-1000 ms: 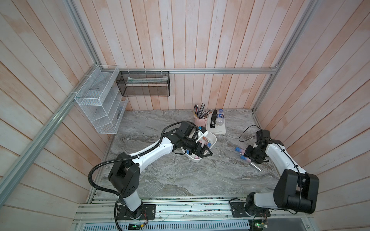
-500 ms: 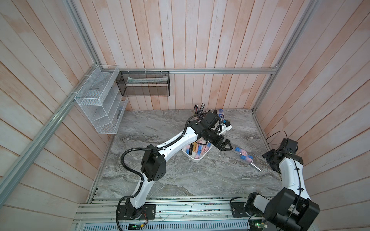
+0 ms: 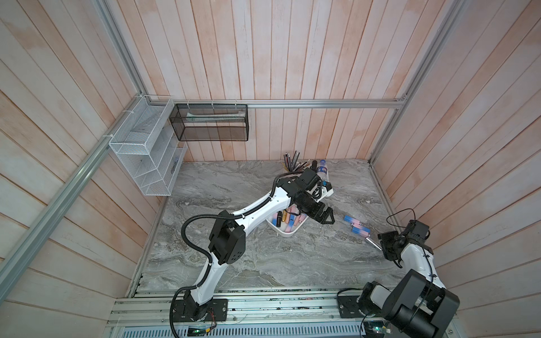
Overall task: Put the lipstick into the storage box
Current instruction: Pick up the lipstick at the center of the board.
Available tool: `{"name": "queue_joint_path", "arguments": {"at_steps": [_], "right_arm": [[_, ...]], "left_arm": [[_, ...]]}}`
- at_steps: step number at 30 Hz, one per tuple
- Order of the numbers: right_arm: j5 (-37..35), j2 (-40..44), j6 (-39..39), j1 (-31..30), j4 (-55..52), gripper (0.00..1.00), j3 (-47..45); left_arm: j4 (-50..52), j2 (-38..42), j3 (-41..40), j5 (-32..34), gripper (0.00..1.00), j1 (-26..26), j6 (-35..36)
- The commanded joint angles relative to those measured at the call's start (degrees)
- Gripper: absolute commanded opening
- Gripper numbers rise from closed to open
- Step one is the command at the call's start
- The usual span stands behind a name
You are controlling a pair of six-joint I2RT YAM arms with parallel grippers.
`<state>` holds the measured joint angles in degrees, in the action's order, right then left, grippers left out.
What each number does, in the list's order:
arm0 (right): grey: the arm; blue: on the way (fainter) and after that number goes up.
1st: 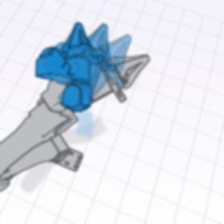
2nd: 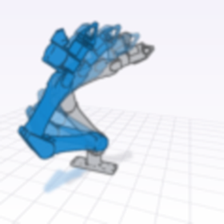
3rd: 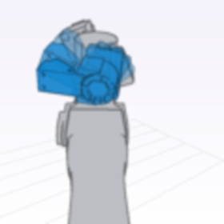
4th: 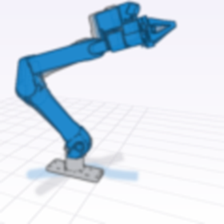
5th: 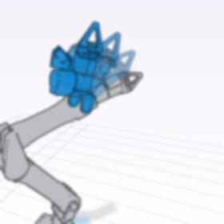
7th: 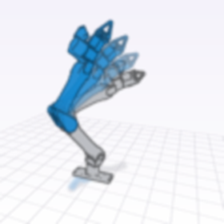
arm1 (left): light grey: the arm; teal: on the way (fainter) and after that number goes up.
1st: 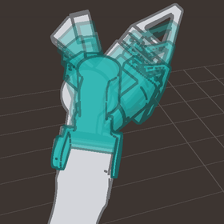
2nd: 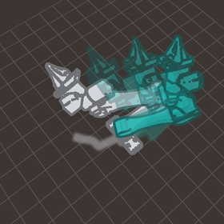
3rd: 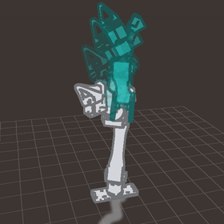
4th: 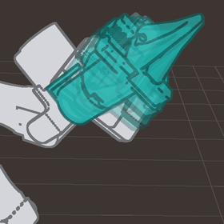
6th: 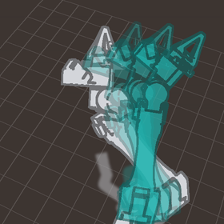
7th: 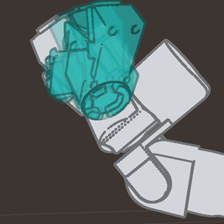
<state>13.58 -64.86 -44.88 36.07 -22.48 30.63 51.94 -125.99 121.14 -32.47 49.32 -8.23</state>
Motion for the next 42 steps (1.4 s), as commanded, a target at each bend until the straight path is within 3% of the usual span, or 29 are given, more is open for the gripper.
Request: {"name": "queue_joint_path", "arguments": {"at_steps": [1, 12, 36, 42], "right_arm": [[3.78, -1.62, -0.76, 0.42, 2.43, 0.55, -1.39], [4.34, 1.82, -1.33, 0.40, 0.42, 0.55, -2.93], [3.73, -6.42, -3.38, 0.38, 1.67, 0.54, -1.60], [3.88, -8.70, -3.48, 0.31, 2.57, 0.42, -1.12]], "left_arm": [[1.82, 1.86, 0.76, 1.79, 1.00, 0.21, -0.08], [1.85, 1.69, -0.03, 1.05, 1.00, 0.15, 0.01], [-3.50, 7.87, -12.95, -1.85, 1.00, -2.49, 0.98], [-3.44, 8.22, -13.39, -1.94, 1.00, -3.34, 0.86]]}}
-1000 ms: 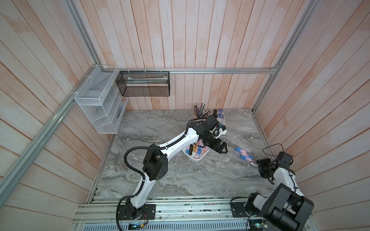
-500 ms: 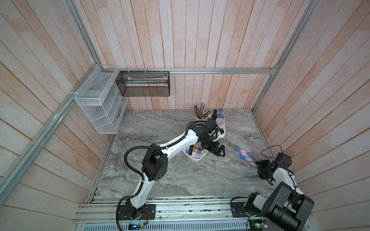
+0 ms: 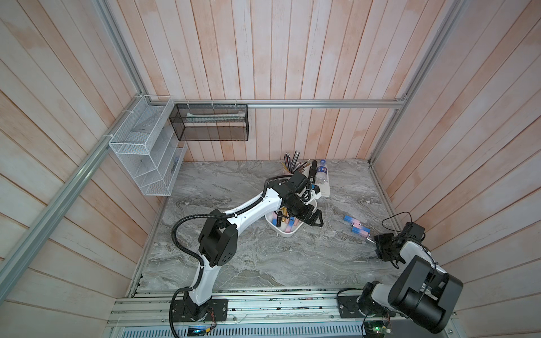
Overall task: Put the lipstick into the storage box
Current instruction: Pick up the lipstick at the center of the board.
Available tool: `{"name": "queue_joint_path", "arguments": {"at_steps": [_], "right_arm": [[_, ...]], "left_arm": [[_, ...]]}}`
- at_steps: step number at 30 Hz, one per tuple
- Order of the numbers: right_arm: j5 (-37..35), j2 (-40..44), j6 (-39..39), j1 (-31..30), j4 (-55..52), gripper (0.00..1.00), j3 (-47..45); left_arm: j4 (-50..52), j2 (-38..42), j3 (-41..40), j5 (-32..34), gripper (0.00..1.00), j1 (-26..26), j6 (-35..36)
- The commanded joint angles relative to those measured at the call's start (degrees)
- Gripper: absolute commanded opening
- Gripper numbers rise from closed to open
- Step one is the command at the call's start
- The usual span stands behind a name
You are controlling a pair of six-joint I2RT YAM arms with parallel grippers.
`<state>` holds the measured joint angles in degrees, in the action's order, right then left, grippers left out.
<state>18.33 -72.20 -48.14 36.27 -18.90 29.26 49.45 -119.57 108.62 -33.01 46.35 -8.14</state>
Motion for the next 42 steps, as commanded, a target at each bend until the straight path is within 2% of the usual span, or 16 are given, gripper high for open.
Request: {"name": "queue_joint_path", "arguments": {"at_steps": [1, 8, 22, 34, 42], "right_arm": [[-0.91, -1.57, -0.16, 0.15, -0.92, 0.40, 0.28], [-0.84, -3.07, 0.78, 0.15, -1.03, 0.33, 0.33], [-0.28, -1.75, 4.05, -0.55, -5.41, 0.26, 1.19], [-4.89, 4.66, 5.58, -6.09, -11.51, 0.25, 4.80], [-5.62, 6.67, 4.40, -11.13, -13.60, 0.25, 8.05]], "left_arm": [[-0.93, 1.88, -0.94, -1.36, 1.00, -0.52, 0.76], [-0.93, 1.54, -0.97, -1.53, 1.00, -1.17, 0.58], [-1.37, -0.50, 0.78, -1.80, 1.00, -1.79, -0.36], [-0.78, -1.72, 1.95, -2.32, 1.00, -1.87, -0.21], [-1.89, 0.90, -1.77, -1.14, 1.00, -2.20, 0.58]]}}
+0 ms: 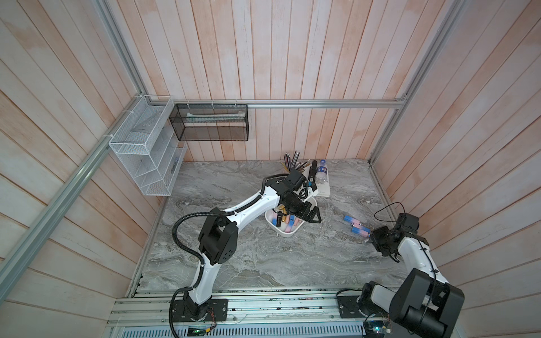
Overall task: Put the lipstick into the storage box
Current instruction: Pick up the lipstick at the center of the board, then place the lipstick in the storage box.
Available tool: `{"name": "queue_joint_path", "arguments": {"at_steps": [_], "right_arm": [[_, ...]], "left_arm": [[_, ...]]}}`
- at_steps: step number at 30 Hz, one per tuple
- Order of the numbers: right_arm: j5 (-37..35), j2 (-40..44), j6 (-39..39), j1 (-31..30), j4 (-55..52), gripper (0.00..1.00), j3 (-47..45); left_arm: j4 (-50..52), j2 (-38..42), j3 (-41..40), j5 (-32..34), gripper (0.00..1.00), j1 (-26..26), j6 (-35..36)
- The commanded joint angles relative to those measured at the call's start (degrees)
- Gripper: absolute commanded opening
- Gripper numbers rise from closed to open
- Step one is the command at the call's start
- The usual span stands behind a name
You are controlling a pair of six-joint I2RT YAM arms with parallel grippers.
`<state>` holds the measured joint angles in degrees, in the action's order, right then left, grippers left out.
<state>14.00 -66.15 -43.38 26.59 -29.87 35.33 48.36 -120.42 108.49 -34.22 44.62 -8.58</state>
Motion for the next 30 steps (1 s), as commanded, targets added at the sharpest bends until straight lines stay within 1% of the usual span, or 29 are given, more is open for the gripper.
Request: {"name": "queue_joint_path", "arguments": {"at_steps": [1, 4, 9, 15, 24, 26, 30], "right_arm": [[-1.66, 0.65, -0.55, -2.47, -2.81, 0.25, 2.55], [-2.50, 0.38, -1.41, -5.64, -3.35, 0.25, 4.40], [-2.00, -1.82, -3.19, -10.93, -2.61, 0.25, 6.16], [-4.81, -4.95, -7.00, -20.42, -1.50, 0.25, 10.20], [-6.15, -14.20, -13.75, -36.68, 3.68, 0.24, 19.36], [-6.55, -17.00, -14.66, -40.82, 5.30, 0.24, 22.04], [-7.10, -23.50, -14.98, -46.91, 7.63, 0.25, 27.40]], "left_arm": [[-1.39, 2.52, -2.82, 0.20, 0.99, -0.66, 1.12], [-3.89, 5.53, -6.91, 1.18, 1.00, -1.95, 0.77], [-11.41, 13.46, -16.35, 3.22, 1.00, -4.73, -1.36], [-18.46, 22.62, -27.00, 4.50, 1.00, -8.50, -4.29], [-20.91, 32.47, -37.09, 6.42, 1.00, -12.19, -4.32], [-21.43, 34.82, -39.03, 6.70, 1.00, -13.24, -4.26], [-22.07, 38.93, -42.00, 6.79, 1.00, -15.17, -4.26]]}}
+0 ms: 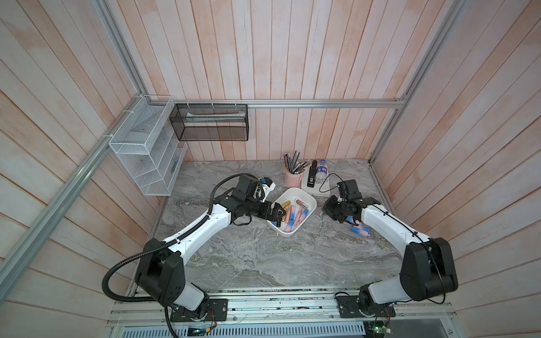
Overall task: Put the lipstick into the storage box
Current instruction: Place the lipstick in the storage box.
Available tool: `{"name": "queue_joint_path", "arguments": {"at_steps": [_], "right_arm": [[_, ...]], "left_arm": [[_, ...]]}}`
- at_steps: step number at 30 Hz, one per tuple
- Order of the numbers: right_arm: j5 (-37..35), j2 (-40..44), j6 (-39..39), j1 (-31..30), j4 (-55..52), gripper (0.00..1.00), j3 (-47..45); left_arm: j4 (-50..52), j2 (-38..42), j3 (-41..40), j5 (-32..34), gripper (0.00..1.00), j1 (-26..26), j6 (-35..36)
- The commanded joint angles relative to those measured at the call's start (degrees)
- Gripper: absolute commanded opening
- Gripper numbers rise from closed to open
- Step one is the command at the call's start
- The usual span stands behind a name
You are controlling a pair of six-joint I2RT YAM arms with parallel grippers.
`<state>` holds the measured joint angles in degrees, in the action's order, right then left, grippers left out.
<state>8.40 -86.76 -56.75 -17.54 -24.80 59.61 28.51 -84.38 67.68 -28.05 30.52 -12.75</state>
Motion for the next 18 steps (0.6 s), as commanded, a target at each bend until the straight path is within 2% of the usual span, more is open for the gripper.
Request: {"name": "queue_joint_path", "arguments": {"at_steps": [1, 8, 14, 18], "right_arm": [[-1.47, -4.78, -1.61, -4.26, 3.10, 0.25, 4.64], [-0.10, -17.41, -0.95, -10.47, 4.75, 0.26, 14.87], [1.75, -25.44, 0.26, -11.18, 4.79, 0.27, 19.61], [2.44, -26.93, 2.63, -11.12, 4.82, 0.33, 20.80]], "left_arm": [[-2.15, 3.65, -1.75, 0.55, 1.00, -1.45, -0.06], [-1.52, 7.52, -4.06, 1.02, 1.00, -2.74, 0.26], [-1.60, 9.19, -5.40, 1.42, 1.00, -3.45, 0.01], [-2.22, 9.50, -6.11, 1.39, 1.00, -3.75, -0.17]]}}
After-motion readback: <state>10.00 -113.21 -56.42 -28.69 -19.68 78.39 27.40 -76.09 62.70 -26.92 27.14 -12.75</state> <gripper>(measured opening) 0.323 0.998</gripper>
